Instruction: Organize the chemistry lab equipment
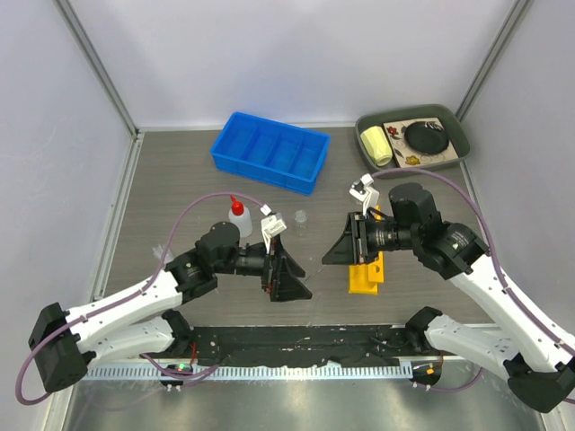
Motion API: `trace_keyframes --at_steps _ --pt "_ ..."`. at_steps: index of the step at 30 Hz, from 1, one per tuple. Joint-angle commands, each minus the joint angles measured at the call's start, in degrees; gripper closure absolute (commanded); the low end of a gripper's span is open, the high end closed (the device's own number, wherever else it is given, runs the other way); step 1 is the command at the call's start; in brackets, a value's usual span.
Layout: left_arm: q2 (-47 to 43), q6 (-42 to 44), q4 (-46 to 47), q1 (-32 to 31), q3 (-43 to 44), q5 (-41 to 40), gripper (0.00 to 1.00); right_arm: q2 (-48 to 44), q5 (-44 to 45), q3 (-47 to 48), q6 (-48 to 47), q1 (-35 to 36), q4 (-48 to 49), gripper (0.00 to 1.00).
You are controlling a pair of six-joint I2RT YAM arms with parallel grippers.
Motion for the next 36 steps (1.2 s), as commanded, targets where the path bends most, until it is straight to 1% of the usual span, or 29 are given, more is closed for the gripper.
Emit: trace_keyframes --at_steps 1,2,3,4,5,6,8,9,10,11,12,13,15,17,18,19,23,25,30,36 --pt "-3.93 2.32 -7.00 0.28 3.91 -3.30 0.00 1.29 4.40 5.48 -2.19 0.30 -1.28 0.89" --pt "-4.29 2.76 -8.06 0.28 4.78 -5.13 0.00 2.34 5.98 6.28 -2.46 0.30 -2.33 0.89" --pt "-5.16 3.02 -12.60 0.28 5.40 -6.55 0.00 2.96 7.21 7.24 -2.99 0.30 -3.30 0.89" --pt "-5.43 3.29 -14.73 0.28 6.10 -8.30 0.00 3.57 8.70 9.86 -4.56 0.30 -4.61 0.90" --pt "-5.61 3.72 -17.02 0.28 7.68 -9.97 0.00 5.32 12.89 11.45 -5.44 0.30 -7.58 0.90" --pt "-5.78 3.99 -22.17 0.28 8.56 -13.90 0.00 6.21 14.94 13.12 -6.06 0.30 -9.27 0.90" --pt "-6.75 4.26 -26.60 0.28 10.76 -17.27 0.00 7.79 18.28 17.87 -7.55 0.29 -13.21 0.91" --pt "-7.01 4.60 -31.06 0.28 11.47 -21.11 0.00 9.36 22.12 19.71 -8.17 0.30 -14.54 0.91" --pt "-7.80 4.69 -33.02 0.28 12.08 -22.80 0.00 10.08 24.69 23.13 -8.61 0.30 -15.95 0.91" --pt "-8.07 4.78 -34.78 0.28 13.31 -25.08 0.00 10.78 27.67 25.07 -9.57 0.30 -19.44 0.91" --pt "-8.33 4.78 -38.71 0.28 14.01 -28.06 0.00 12.35 33.79 27.01 -9.93 0.30 -21.13 0.91" --pt "-8.59 4.87 -40.05 0.28 14.54 -29.31 0.00 12.89 36.38 29.90 -10.37 0.30 -22.37 0.91" --pt "-9.47 4.87 -42.78 0.28 15.51 -30.72 0.00 14.29 46.28 32.38 -10.55 0.30 -25.89 0.92" --pt "-10.96 4.87 -43.58 0.19 15.43 -31.78 0.00 14.74 51.84 34.14 -10.11 0.12 -27.38 0.92" --pt "-11.49 4.87 -43.76 0.28 15.17 -32.05 0.00 14.83 54.22 34.41 -9.59 0.21 -27.56 0.92" --pt "-12.02 4.70 -43.67 0.28 14.56 -32.22 0.00 14.74 58.68 34.06 -9.41 0.12 -27.74 0.92" --pt "-14.04 4.43 -43.84 0.28 13.32 -31.96 0.00 14.48 66.27 31.08 -8.09 0.21 -27.13 0.92" --pt "-14.48 4.43 -44.46 0.28 12.97 -31.87 0.00 13.78 67.77 28.09 -7.39 0.21 -26.08 0.93" --pt "-15.19 4.26 -43.76 0.28 11.91 -30.47 0.00 11.40 69.01 20.01 -7.39 0.21 -18.52 0.93" --pt "-15.10 4.34 -43.41 0.28 11.47 -30.20 0.00 10.61 71.55 14.82 -7.21 0.21 -14.39 0.94"
